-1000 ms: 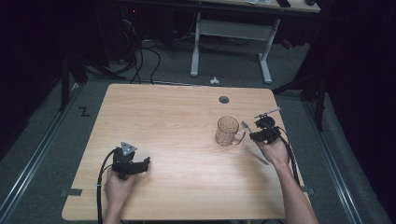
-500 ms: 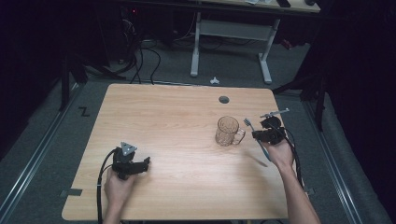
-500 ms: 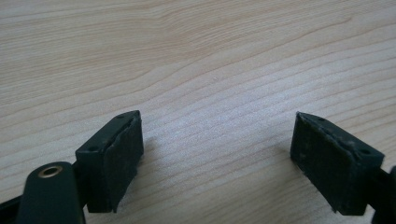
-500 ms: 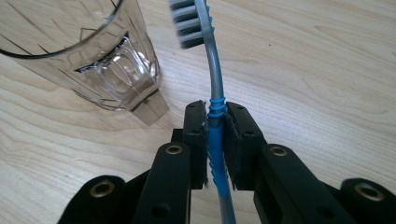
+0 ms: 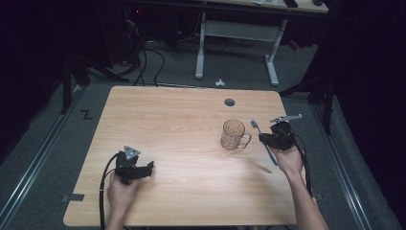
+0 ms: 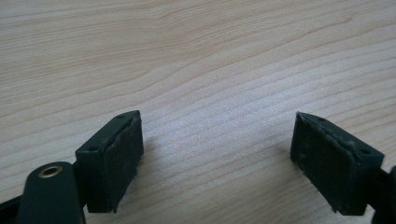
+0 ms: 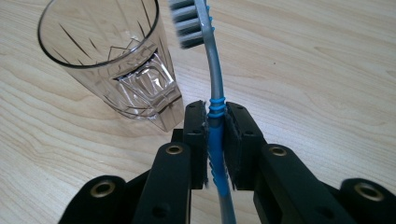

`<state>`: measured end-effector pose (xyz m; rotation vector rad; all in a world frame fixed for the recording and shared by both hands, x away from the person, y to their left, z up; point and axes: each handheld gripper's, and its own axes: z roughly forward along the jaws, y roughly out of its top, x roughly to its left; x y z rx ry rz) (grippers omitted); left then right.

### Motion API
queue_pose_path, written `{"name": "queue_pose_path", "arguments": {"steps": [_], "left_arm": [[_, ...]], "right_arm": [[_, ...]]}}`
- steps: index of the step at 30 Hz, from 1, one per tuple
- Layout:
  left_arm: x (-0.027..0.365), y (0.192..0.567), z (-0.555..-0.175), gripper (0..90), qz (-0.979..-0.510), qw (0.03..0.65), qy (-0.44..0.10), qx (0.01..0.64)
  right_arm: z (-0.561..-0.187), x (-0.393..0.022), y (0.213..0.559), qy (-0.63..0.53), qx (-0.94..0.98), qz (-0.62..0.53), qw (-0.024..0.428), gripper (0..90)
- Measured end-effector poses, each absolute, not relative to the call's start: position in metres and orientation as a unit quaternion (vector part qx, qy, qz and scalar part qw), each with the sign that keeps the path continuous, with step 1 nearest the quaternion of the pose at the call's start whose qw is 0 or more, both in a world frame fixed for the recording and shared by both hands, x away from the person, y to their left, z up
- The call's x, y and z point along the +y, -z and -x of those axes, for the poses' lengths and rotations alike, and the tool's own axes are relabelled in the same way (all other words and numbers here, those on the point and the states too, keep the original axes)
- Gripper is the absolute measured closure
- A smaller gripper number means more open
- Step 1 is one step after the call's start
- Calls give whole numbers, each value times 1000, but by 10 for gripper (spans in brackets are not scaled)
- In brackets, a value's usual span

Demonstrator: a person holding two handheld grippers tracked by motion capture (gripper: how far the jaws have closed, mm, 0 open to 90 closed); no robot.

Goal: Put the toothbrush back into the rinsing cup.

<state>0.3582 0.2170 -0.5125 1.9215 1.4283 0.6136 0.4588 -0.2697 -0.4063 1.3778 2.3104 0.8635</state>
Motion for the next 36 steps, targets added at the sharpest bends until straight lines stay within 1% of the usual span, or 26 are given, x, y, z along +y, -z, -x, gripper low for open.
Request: {"name": "queue_pose_path", "arguments": {"steps": [13,27,36], "left_arm": [[217,512,-358,178,-734,328,-234,546],[217,513,-358,178,-734,329,-234,545],[217,513,-358,178,-734,329,-235,546]], "right_arm": [[-450,-269,400,-339,801,-467,158,799],[-446,-263,393,-363,798,-450,169,799],[-445,-260,387,-383,797,-436,168,799]]}}
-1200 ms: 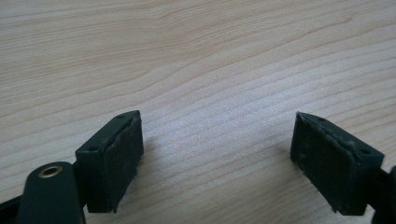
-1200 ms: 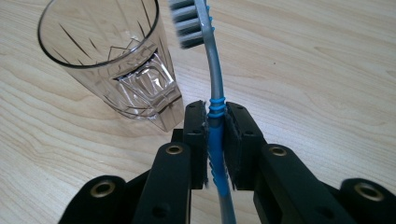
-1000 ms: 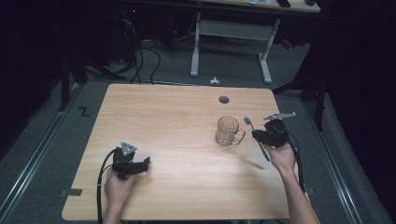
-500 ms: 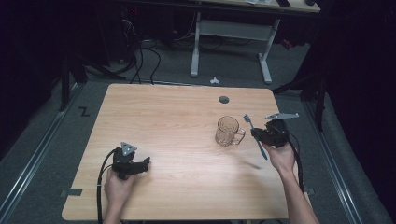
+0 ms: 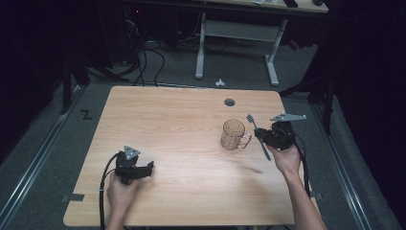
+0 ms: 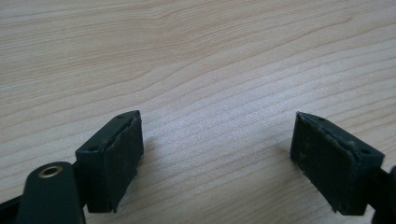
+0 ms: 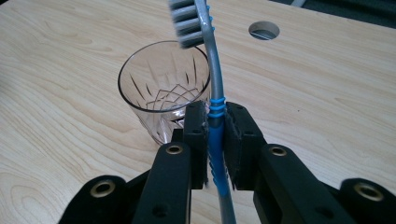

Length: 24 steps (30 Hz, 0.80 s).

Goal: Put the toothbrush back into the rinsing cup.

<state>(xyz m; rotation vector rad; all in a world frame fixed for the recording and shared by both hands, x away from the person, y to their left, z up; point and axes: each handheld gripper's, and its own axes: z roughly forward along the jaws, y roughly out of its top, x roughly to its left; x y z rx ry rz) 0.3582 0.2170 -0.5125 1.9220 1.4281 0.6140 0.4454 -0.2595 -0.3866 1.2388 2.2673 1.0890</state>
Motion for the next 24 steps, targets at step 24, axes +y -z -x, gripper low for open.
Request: {"name": "queue_pose_path", "arguments": {"steps": [24], "left_arm": [[217,513,-358,178,-734,329,-235,546]], "right_arm": [[-454,-253,369,-420,781,-424,184,798]]}}
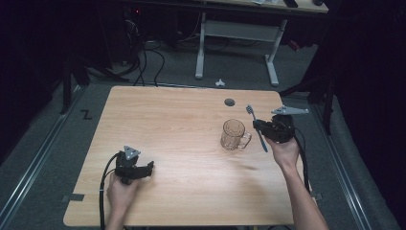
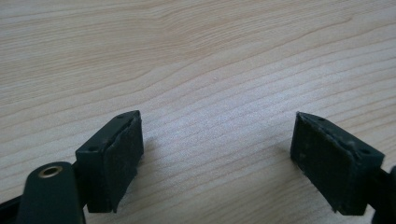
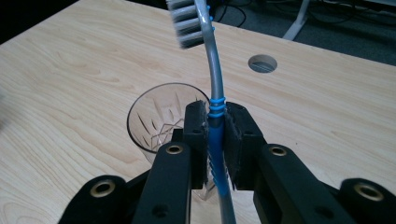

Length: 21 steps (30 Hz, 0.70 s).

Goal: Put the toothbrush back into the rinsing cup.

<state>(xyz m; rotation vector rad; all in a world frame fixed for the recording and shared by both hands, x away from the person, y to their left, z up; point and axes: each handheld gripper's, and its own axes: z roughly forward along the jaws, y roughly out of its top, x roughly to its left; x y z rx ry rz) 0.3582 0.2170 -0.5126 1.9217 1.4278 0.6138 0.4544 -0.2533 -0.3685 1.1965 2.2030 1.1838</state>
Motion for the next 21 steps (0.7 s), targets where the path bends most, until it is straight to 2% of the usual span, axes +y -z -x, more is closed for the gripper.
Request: {"name": "queue_pose_path", "arguments": {"steps": [21], "left_arm": [[217,513,-358,178,-734,329,-234,546]], "right_arm": [[-468,-241,358,-446,771,-418,180,798]]}}
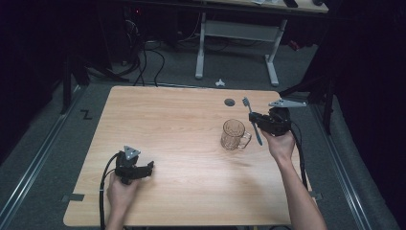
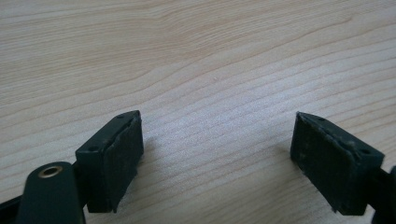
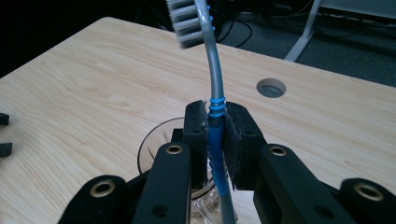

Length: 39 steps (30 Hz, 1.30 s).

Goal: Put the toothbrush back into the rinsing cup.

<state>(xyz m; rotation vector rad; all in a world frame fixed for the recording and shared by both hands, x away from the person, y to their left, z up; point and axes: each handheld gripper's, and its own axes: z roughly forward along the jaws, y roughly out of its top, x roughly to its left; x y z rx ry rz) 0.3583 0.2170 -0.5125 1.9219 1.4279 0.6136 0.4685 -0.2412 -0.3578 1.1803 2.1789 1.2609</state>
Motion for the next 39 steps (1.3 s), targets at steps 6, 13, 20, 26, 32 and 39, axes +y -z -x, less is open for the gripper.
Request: {"name": "queue_pose_path", "arguments": {"steps": [6,13,20,26,32,39], "left_arm": [[217,513,-358,178,-734,329,-235,546],[217,513,-358,178,-734,329,-234,546],[217,513,-358,178,-734,329,-234,546],[217,513,-358,178,-734,329,-234,546],[217,513,-358,178,-734,329,-234,546],[217,513,-358,178,-734,329,-234,546]], "right_arm": [[-473,-236,356,-450,769,-415,182,799],[-478,-231,353,-452,768,-414,185,799],[-482,-227,351,-454,767,-412,189,799],[-487,-227,354,-458,762,-417,187,799],[-491,-226,357,-462,758,-422,185,799],[-493,-219,354,-469,757,-416,185,798]]}}
